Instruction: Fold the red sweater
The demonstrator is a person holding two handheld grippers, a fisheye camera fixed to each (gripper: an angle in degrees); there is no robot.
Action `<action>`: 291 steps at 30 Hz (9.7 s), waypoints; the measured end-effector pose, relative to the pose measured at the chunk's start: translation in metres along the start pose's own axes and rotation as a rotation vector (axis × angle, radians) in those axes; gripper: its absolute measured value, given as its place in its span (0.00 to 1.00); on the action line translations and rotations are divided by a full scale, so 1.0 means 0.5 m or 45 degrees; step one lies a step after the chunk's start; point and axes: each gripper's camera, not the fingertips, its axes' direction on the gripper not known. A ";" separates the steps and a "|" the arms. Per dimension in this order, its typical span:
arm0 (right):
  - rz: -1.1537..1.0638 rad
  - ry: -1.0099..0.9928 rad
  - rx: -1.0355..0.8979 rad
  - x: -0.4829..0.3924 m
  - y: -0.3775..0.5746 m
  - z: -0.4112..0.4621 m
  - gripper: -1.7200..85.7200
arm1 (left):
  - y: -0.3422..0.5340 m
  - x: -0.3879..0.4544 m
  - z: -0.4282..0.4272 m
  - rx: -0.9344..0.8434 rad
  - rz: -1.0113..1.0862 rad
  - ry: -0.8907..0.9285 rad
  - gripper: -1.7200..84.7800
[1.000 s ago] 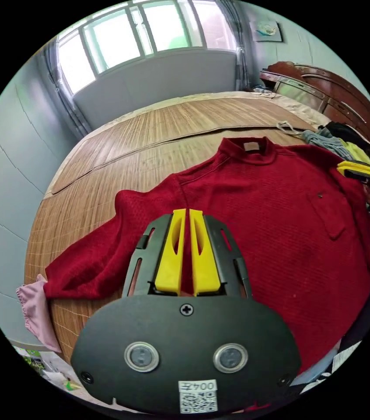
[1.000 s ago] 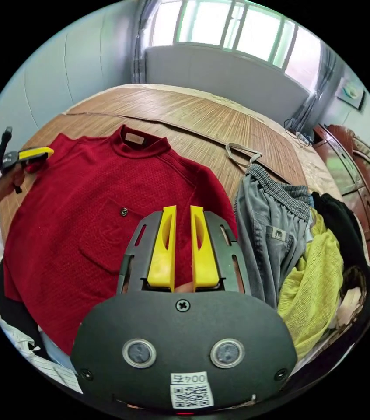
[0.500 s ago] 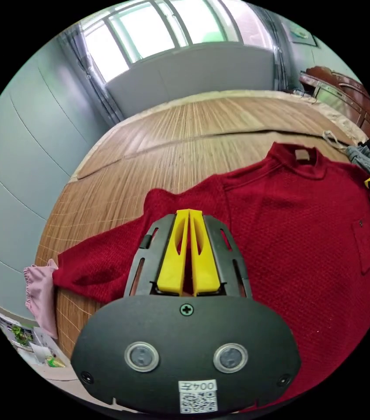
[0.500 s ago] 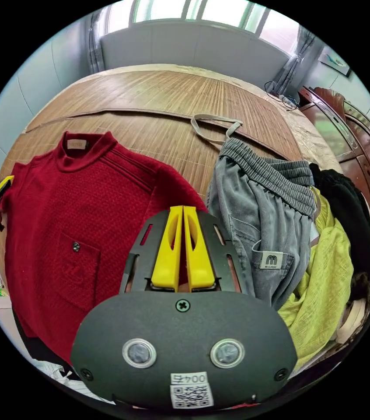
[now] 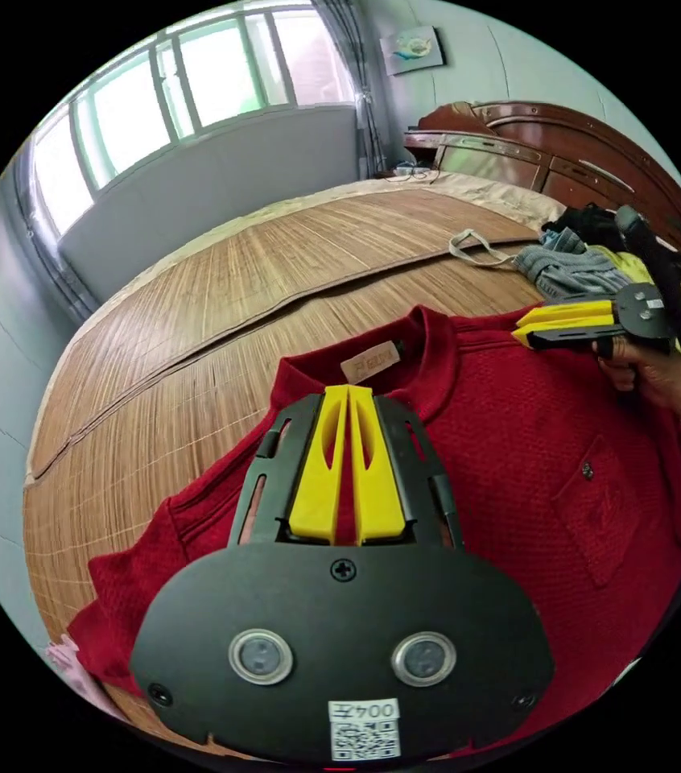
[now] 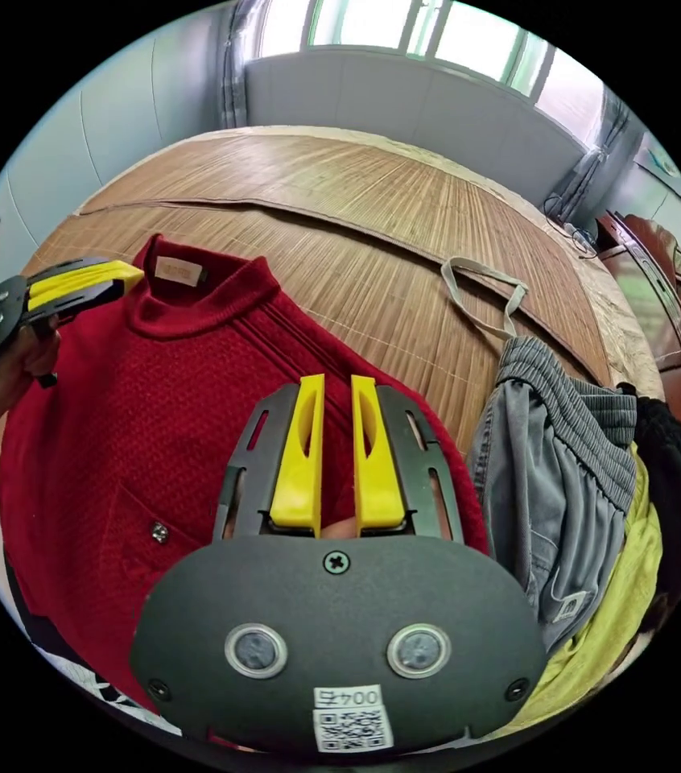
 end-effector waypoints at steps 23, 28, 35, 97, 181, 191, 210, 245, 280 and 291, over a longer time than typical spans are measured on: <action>0.087 -0.203 0.018 -0.015 0.060 -0.085 0.11 | 0.236 -0.232 -0.126 -0.087 -0.507 0.045 0.02; 0.143 -0.301 -0.041 0.018 0.245 -0.190 0.10 | 0.328 -0.212 -0.207 -0.047 -0.503 0.176 0.02; 0.210 -0.240 -0.186 0.031 0.465 -0.201 0.09 | 0.455 -0.189 -0.179 -0.177 -0.311 -0.027 0.03; 0.210 -0.095 -0.355 0.139 1.041 -0.529 0.17 | 0.705 0.296 -0.488 -0.184 -0.400 0.513 0.02; 0.528 -0.880 0.045 0.083 0.920 -0.151 0.12 | 0.159 -0.462 -0.689 -0.097 -0.368 1.156 0.08; 0.414 -0.711 -0.048 -0.066 0.717 0.018 0.11 | 0.195 -0.586 -0.585 -0.018 -0.417 1.298 0.07; 0.734 -0.466 0.160 0.185 0.674 -0.045 0.08 | 0.212 -0.531 -0.303 0.047 -0.305 1.350 0.08; -0.919 0.094 -0.422 -0.177 -0.161 -0.162 0.15 | 0.544 -0.399 0.092 -0.053 -0.713 1.270 0.10; -0.340 0.074 -0.212 -0.003 -0.088 -0.145 0.08 | 0.446 -0.349 0.147 -0.097 -0.827 0.962 0.05; 0.216 -0.393 0.164 0.251 0.190 -0.330 0.07 | 0.512 -0.347 0.049 0.276 -1.015 1.111 0.04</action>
